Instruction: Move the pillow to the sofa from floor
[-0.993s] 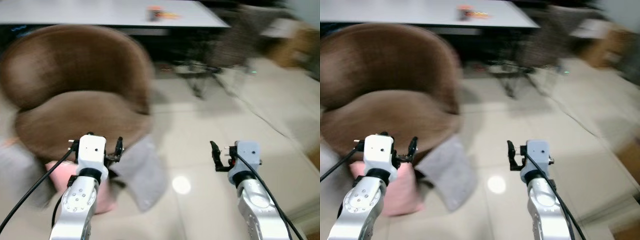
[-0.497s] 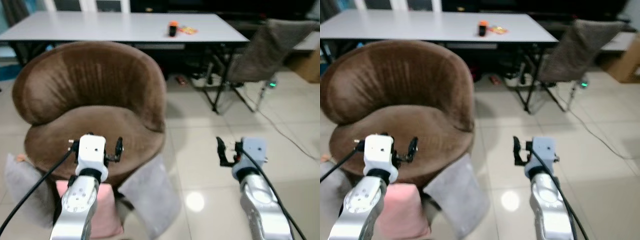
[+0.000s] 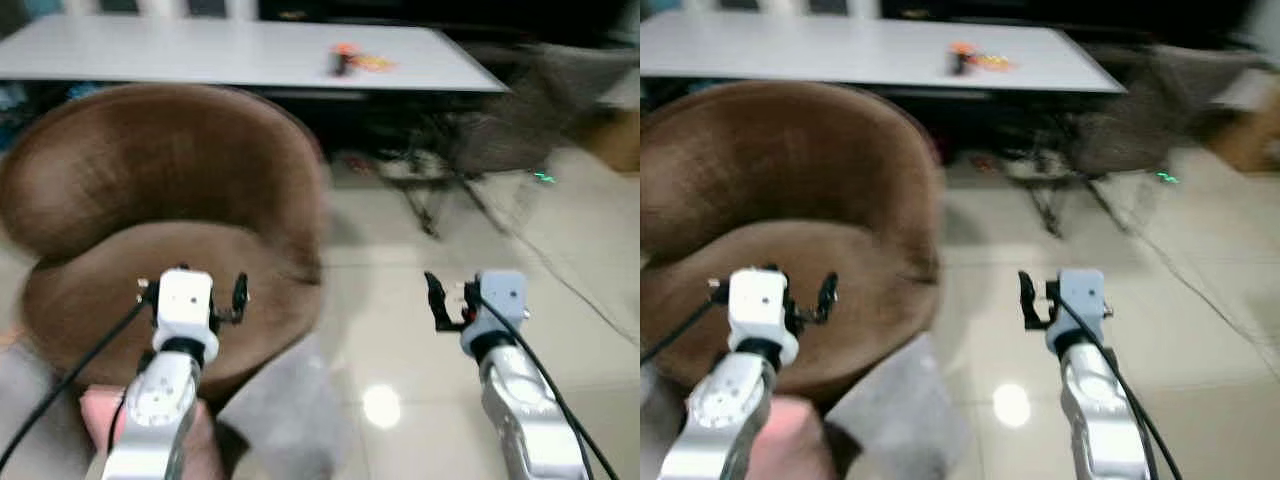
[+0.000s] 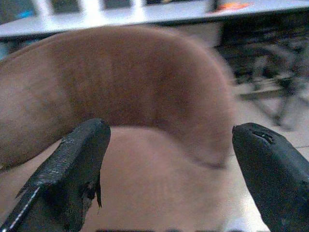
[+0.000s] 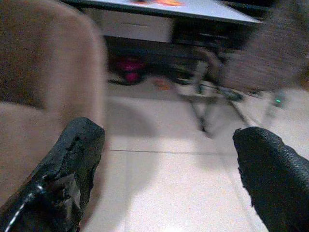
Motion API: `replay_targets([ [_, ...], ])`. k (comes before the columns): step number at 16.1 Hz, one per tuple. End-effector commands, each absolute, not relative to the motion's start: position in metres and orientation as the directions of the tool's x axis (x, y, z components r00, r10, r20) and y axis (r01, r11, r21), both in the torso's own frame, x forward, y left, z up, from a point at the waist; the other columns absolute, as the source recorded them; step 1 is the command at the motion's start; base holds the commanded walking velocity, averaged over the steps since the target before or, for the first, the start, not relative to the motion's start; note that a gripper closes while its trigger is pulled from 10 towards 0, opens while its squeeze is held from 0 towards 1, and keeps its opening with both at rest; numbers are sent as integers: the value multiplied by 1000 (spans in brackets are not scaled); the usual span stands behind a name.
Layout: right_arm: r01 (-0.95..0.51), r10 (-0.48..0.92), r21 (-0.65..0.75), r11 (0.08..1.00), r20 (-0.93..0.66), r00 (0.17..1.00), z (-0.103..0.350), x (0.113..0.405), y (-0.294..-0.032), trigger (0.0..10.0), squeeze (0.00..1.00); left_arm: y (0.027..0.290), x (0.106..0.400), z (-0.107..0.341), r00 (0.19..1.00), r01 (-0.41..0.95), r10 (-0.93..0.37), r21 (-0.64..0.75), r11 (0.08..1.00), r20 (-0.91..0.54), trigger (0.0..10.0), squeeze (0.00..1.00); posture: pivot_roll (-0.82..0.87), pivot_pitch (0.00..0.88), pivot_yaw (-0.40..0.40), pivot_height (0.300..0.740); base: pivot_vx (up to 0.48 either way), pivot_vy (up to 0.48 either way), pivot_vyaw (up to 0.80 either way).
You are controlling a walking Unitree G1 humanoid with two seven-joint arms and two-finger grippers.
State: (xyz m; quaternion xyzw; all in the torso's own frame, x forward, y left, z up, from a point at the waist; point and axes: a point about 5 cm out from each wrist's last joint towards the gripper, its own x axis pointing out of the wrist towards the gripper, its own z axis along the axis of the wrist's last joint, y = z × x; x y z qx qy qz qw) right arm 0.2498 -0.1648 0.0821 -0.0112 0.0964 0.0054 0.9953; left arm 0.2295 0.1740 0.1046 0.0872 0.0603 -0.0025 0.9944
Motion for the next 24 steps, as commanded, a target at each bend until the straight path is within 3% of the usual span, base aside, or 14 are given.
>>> replay_targets([
  [1,-40,38,-9,999,-179,983,85,252,-159,10000,0,176,228,105,993,4,18,186,983,-119,10000,0,18,0,-59,740,0,0,800],
  [13,-131,127,-7,991,-188,974,82,254,-151,10000,0,179,222,105,994,-11,30,180,984,-101,10000,0,32,0,-82,740,0,-459,67],
  [18,-172,169,1,985,-196,966,80,252,-144,10000,0,184,219,106,993,-41,59,164,986,-105,10000,0,39,0,-88,740,0,0,800],
  [21,-169,165,0,986,-197,966,79,252,-143,10000,0,188,218,107,992,-54,71,159,986,-100,10000,0,44,0,-91,740,399,0,800],
  [24,-130,131,21,991,-210,969,77,252,-145,10000,0,188,216,107,992,-47,65,163,985,-105,10000,0,49,0,-93,740,450,0,0],
])
